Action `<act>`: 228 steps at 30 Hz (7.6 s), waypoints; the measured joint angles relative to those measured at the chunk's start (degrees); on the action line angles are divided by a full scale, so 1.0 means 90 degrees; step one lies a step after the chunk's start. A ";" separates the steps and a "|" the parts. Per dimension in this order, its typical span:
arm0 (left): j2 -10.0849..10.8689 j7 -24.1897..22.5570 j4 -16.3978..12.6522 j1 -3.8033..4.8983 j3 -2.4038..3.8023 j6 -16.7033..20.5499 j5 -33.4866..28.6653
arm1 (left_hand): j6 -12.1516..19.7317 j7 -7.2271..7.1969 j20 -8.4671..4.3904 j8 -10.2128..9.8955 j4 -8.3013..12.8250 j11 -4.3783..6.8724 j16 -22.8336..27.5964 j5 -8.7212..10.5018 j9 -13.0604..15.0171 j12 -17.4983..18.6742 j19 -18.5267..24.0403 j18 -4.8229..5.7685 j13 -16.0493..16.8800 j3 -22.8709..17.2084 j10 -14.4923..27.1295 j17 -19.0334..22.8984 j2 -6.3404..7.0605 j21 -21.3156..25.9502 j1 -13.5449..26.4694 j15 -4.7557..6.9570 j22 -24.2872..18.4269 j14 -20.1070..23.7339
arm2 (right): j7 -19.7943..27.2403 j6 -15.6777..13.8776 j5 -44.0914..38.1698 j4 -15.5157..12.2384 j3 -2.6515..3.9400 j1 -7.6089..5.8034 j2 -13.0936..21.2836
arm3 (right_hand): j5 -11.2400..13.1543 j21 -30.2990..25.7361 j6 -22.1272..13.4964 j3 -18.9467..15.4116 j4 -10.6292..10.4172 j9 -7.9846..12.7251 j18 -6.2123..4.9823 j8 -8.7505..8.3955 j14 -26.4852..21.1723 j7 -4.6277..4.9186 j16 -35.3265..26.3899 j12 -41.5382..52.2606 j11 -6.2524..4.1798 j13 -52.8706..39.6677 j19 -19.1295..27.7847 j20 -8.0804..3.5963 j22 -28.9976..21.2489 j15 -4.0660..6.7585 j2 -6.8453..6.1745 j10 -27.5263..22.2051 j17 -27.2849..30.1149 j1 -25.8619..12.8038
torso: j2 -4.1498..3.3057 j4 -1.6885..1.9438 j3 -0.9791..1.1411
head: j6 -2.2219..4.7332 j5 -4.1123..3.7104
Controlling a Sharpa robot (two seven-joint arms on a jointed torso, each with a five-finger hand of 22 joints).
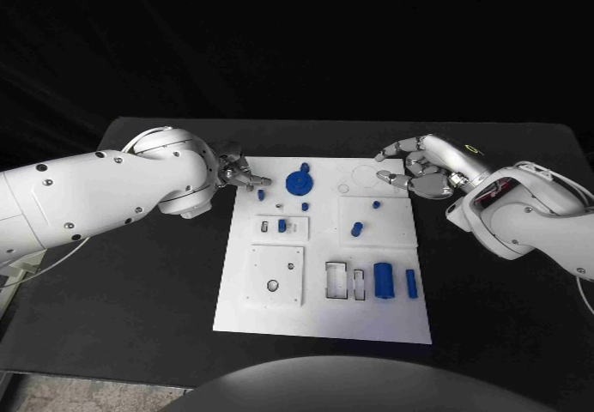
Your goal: Assemble the parts on the task board
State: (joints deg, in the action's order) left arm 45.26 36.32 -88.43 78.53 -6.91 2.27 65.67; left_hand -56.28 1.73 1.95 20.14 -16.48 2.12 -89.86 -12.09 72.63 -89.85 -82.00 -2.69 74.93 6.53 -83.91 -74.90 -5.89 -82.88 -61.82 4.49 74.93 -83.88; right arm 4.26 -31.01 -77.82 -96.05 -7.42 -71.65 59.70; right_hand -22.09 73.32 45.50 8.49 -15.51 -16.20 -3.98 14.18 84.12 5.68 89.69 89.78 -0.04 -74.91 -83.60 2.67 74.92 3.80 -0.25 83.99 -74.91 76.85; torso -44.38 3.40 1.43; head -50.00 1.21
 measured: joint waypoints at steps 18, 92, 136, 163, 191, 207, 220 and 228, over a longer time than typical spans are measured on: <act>-0.0052 0.0005 0.0054 -0.0025 -0.0009 -0.0151 -0.0046 | -0.0001 0.0000 0.0023 -0.0013 0.0018 0.0000 0.0000 -0.0240 0.0040 0.0000 0.0023 0.0000 0.0000 0.0017 0.0000 -0.0005 -0.0034 0.0026 -0.0170 0.0000 -0.0001 0.0000 | -0.0016 0.0060 0.0012 0.0030 0.0000 0.0012 -0.0010 | -0.0074 0.0000 0.0020 0.0037 0.0037 0.0015 0.0000 0.0000 0.0000 -0.0020 0.0000 0.0000 0.0000 0.0000 0.0000 0.0000 -0.0001 0.0000 -0.0002 0.0000 0.0001 0.0053 | -0.0005 0.0007 -0.0005 | 0.0000 -0.0059; -0.0009 -0.0216 0.0019 -0.0093 -0.0028 -0.0159 -0.0290 | -0.0032 -0.0042 0.0009 -0.0378 0.0257 0.0000 0.0000 -0.2487 0.0102 -0.0001 0.0009 0.0000 0.0001 -0.1516 0.0001 0.0000 0.0650 0.0098 -0.1609 0.0000 0.0000 0.0000 | -0.0091 0.0187 0.0174 0.0103 0.0000 0.0034 -0.0019 | -0.0195 0.0000 0.0042 0.0141 0.0141 0.0048 0.0000 0.0000 0.0000 0.0003 0.0000 0.0000 0.0000 -0.0001 0.0000 0.0000 -0.0001 0.0000 -0.0026 0.0000 -0.0002 0.0177 | -0.0007 0.0013 -0.0004 | 0.0000 -0.0040; 0.0932 -0.0118 -0.1416 -0.0107 -0.0441 0.0478 0.0099 | -0.0086 0.0011 -0.0001 -0.0492 0.0317 0.0000 0.0000 -0.2253 0.0032 -0.0001 -0.0001 0.0000 0.0000 -0.2532 0.0001 -0.0004 0.1136 0.0136 -0.1428 0.0000 -0.0002 0.0001 | -0.0095 0.0187 0.0415 0.0075 -0.0002 0.0046 0.0017 | -0.0222 -0.0051 0.0042 0.0167 0.0167 0.0064 0.0000 0.0000 0.0000 0.0003 0.0000 0.0000 0.0000 -0.0002 0.0023 0.0023 0.0002 0.0000 -0.0026 0.0000 0.0001 0.0227 | 0.0002 0.0014 -0.0002 | 0.0000 -0.0001; 0.1011 -0.0181 -0.1637 -0.0282 -0.0474 0.0950 0.0341 | -0.0120 0.0044 -0.0024 -0.0492 0.0387 0.0000 0.0000 -0.2174 -0.0002 -0.0001 -0.0024 0.0000 0.0000 -0.2761 0.0000 -0.0003 0.1219 0.0136 -0.1344 0.0000 -0.0002 0.0000 | -0.0108 0.0191 0.0440 0.0086 -0.0001 0.0060 0.0018 | -0.0306 -0.0050 0.0042 0.0221 0.0221 0.0083 -0.0001 -0.0025 0.0000 0.0003 0.0000 0.0000 0.0000 -0.0002 0.0023 0.0023 0.0000 0.0000 -0.0044 0.0000 0.0001 0.0256 | 0.0003 0.0002 -0.0001 | 0.0000 0.0027; 0.0925 -0.0184 -0.1678 -0.0300 -0.0484 0.0865 0.0184 | -0.0180 0.0031 -0.0023 -0.0493 0.0404 0.0000 0.0000 -0.2128 -0.0032 -0.0001 -0.0024 0.0000 0.0000 -0.2902 0.0000 -0.0001 0.1282 0.0136 -0.1226 0.0000 0.0001 0.0001 | -0.0154 0.0214 0.0449 0.0088 -0.0001 0.0063 0.0032 | -0.0344 -0.0050 0.0042 0.0255 0.0255 0.0088 0.0000 -0.0025 0.0000 0.0003 -0.0025 0.0002 0.0000 -0.0012 0.0023 0.0022 0.0000 0.0000 -0.0016 0.0000 -0.0003 0.0284 | 0.0005 -0.0002 -0.0001 | 0.0000 0.0067; 0.0906 -0.0177 -0.1679 -0.0305 -0.0483 0.0820 0.0161 | -0.0198 0.0034 -0.0023 -0.0505 0.0397 0.0000 0.0000 -0.2043 -0.0030 -0.0001 -0.0023 0.0000 0.0000 -0.2979 0.0000 -0.0001 0.1247 0.0136 -0.1197 0.0000 0.0000 0.0001 | -0.0176 0.0221 0.0453 0.0104 -0.0001 0.0070 0.0025 | -0.0344 -0.0050 0.0042 0.0255 0.0255 0.0094 0.0000 -0.0025 0.0000 0.0003 -0.0025 0.0001 0.0000 -0.0011 0.0022 0.0022 0.0002 0.0000 -0.0041 0.0000 -0.0003 0.0309 | 0.0004 -0.0002 -0.0002 | 0.0000 0.0063; 0.0886 -0.0182 -0.1644 -0.0312 -0.0486 0.0818 0.0142 | -0.0331 0.0010 0.0000 -0.0689 -0.0010 -0.0001 0.0000 0.0036 -0.0226 -0.0001 -0.0047 0.0000 0.0001 -0.2376 0.0001 -0.0001 0.0927 0.0168 -0.0070 0.0000 -0.0001 0.0001 | -0.0180 0.0221 0.0460 0.0130 -0.0001 0.0094 0.0013 | -0.0380 -0.0050 0.0042 0.0274 0.0274 0.0093 0.0000 -0.0025 0.0000 0.0003 -0.0025 0.0001 0.0000 -0.0011 0.0022 0.0022 0.0001 0.0000 -0.0041 0.0000 -0.0002 0.0309 | 0.0002 -0.0001 -0.0002 | 0.0000 0.0069; 0.0877 -0.0186 -0.1604 -0.0313 -0.0487 0.0821 0.0092 | -0.0390 0.0037 0.0023 -0.0727 -0.0034 -0.0024 0.0000 0.0397 -0.0343 -0.0001 -0.0070 -0.0001 0.0000 -0.1836 -0.0023 0.0000 0.0709 0.0168 0.0610 0.0000 -0.0001 0.0001 | -0.0180 0.0221 0.0469 0.0139 -0.0001 0.0102 0.0008 | -0.0380 -0.0050 0.0042 0.0274 0.0274 0.0093 0.0000 -0.0025 0.0000 0.0003 -0.0025 0.0001 0.0000 -0.0011 0.0022 0.0022 0.0000 0.0000 -0.0041 0.0000 -0.0001 0.0309 | 0.0005 -0.0001 -0.0002 | 0.0000 0.0071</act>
State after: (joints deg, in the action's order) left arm 53.15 34.65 -102.86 75.72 -11.28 9.66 66.50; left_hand -59.78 2.07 2.15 13.60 -16.78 1.91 -89.86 -8.52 69.54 -89.85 -82.63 -2.70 74.93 -9.99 -84.12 -74.91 0.49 -81.36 -56.33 4.50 74.92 -83.87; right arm 2.64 -29.02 -73.59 -94.80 -7.43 -70.74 59.77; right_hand -25.51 72.87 45.88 10.96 -13.04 -15.36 -3.97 13.95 84.12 5.70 89.47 89.80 -0.04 -75.01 -83.40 2.88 74.92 3.80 -0.62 83.98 -74.93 79.63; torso -44.34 3.39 1.42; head -50.00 1.85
